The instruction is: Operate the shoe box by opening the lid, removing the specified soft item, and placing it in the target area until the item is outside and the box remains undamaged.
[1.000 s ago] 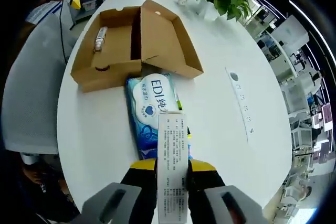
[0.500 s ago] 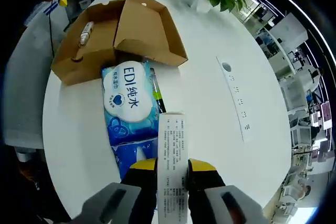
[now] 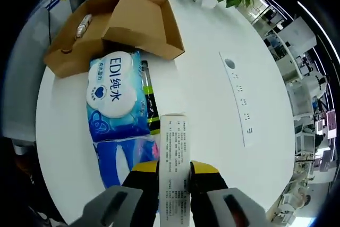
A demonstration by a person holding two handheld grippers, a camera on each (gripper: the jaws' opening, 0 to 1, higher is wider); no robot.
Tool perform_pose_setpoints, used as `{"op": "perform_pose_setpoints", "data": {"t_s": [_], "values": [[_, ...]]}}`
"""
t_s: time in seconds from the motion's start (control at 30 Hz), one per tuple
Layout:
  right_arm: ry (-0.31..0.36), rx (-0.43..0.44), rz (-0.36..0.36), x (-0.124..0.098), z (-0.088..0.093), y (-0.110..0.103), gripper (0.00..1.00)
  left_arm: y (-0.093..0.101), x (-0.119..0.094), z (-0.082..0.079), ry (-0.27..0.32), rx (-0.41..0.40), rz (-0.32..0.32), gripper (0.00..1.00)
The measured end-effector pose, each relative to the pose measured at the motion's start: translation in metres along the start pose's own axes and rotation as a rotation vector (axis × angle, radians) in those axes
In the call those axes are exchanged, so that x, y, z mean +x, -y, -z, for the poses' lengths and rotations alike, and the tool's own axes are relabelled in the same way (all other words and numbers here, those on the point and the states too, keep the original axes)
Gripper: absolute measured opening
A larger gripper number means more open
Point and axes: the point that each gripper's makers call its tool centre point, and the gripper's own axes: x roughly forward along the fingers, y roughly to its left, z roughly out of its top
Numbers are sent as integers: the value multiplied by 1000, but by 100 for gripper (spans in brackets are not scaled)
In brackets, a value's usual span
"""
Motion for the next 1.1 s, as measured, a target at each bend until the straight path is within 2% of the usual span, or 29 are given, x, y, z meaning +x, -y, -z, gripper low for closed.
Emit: {"op": "perform_pose_setpoints", "data": {"t_s": [0.13,0.53,1.1], "values": [[-14,-14,-13,6,5,-1,17,-2,4,1,-3,-2,3,61],[-22,-35,-42,27,5,0,17,-5,11,8,-22,-13,3,61],[-43,-46,-41,33,13,2,18,-3,6,10,-32,-13,-3,61]]}}
